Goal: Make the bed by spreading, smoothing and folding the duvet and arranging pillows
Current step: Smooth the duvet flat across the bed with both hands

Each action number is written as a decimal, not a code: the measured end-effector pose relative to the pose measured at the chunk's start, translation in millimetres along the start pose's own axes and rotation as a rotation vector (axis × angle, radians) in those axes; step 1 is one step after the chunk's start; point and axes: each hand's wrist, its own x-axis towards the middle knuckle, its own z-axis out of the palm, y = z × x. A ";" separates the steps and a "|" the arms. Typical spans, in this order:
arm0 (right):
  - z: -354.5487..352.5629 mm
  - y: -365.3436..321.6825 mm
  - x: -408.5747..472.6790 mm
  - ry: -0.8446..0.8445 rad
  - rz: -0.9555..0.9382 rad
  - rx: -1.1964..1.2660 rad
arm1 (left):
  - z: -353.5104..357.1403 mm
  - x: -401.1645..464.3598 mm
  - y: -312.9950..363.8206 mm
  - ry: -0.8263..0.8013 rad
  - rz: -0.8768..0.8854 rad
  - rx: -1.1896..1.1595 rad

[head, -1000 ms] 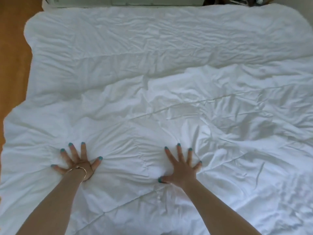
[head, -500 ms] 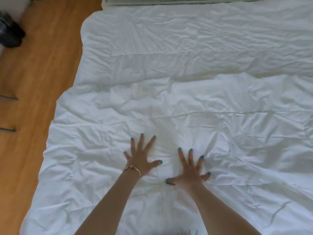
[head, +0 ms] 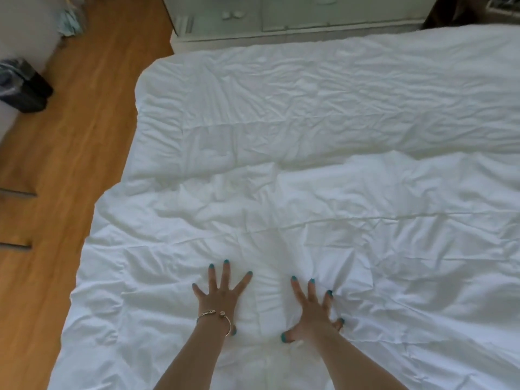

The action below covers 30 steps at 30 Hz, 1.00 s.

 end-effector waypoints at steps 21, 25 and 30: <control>18.2 -28.2 9.0 0.201 0.220 0.033 | -10.4 61.0 -41.9 0.005 0.391 0.160; 22.9 -27.0 15.0 0.263 0.239 0.015 | -0.3 58.2 -32.8 0.084 0.352 0.201; 30.1 -28.1 18.6 0.298 0.253 0.023 | 18.8 55.4 -28.8 0.173 0.276 0.200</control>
